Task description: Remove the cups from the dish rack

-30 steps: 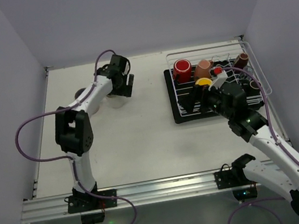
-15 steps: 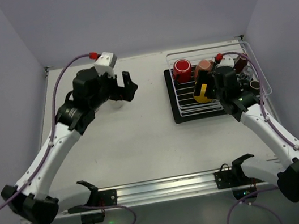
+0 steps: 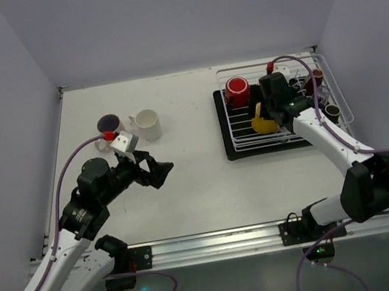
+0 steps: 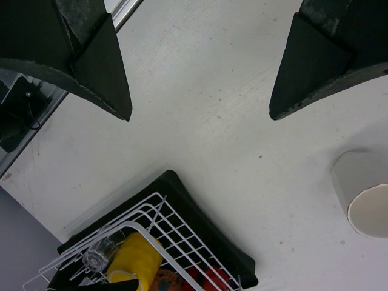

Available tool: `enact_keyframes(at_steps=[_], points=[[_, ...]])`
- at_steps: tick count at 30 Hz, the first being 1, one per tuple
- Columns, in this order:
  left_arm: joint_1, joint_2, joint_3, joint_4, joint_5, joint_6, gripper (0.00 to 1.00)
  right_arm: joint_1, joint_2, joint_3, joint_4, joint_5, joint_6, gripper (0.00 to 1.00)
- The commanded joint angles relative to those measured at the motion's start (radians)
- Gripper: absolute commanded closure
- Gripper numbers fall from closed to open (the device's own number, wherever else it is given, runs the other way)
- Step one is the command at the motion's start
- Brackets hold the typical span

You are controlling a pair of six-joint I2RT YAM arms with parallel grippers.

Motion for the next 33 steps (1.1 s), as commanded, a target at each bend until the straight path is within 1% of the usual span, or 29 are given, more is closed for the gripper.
enact_keyframes(at_steps=[1,5,8,12,16,17,18,20,21,22,25,27,29,31,33], points=[[0.001,-0.006,-0.031,0.047,0.002,0.033,0.0,0.002,0.053,0.079,-0.038,0.052,-0.006,0.01],[0.001,0.003,-0.024,0.04,0.021,0.036,0.0,0.002,0.115,0.105,-0.068,0.077,0.003,0.01],[0.001,-0.011,-0.032,0.04,0.021,0.033,0.0,0.002,0.142,0.101,-0.038,0.054,0.002,0.01],[0.001,-0.015,-0.034,0.04,0.021,0.034,0.0,0.002,0.205,0.131,-0.041,0.055,-0.001,0.01],[0.001,-0.012,-0.034,0.042,0.021,0.036,0.0,0.002,0.221,0.131,-0.012,0.058,-0.01,0.02],[0.002,-0.011,-0.032,0.04,0.022,0.036,0.0,0.004,0.219,0.13,-0.009,0.062,-0.01,0.06],[0.001,-0.003,-0.032,0.04,0.024,0.036,0.0,0.004,0.216,0.124,0.0,0.069,-0.01,0.16],[0.001,0.001,-0.031,0.042,0.024,0.036,0.0,0.013,0.186,0.115,0.011,0.08,-0.01,0.25],[0.001,0.003,-0.032,0.043,0.024,0.036,0.0,0.016,0.17,0.104,0.024,0.084,-0.012,0.36],[0.001,0.004,-0.032,0.043,0.024,0.036,0.0,0.022,0.153,0.099,0.032,0.094,-0.018,0.42],[0.001,0.018,-0.026,0.057,0.042,0.023,0.0,0.051,0.069,0.085,0.063,0.098,-0.032,0.46],[0.001,0.03,-0.018,0.082,0.103,-0.003,0.0,0.071,0.003,0.07,0.089,0.085,-0.035,0.47],[0.001,0.038,-0.009,0.115,0.163,-0.048,0.0,0.082,-0.072,0.044,0.118,0.048,-0.027,0.48],[0.001,0.044,-0.004,0.14,0.188,-0.084,0.01,0.088,-0.132,0.01,0.158,-0.001,-0.021,0.49],[0.001,0.052,-0.012,0.204,0.234,-0.144,0.02,0.103,-0.228,-0.037,0.205,-0.046,-0.001,0.5]])
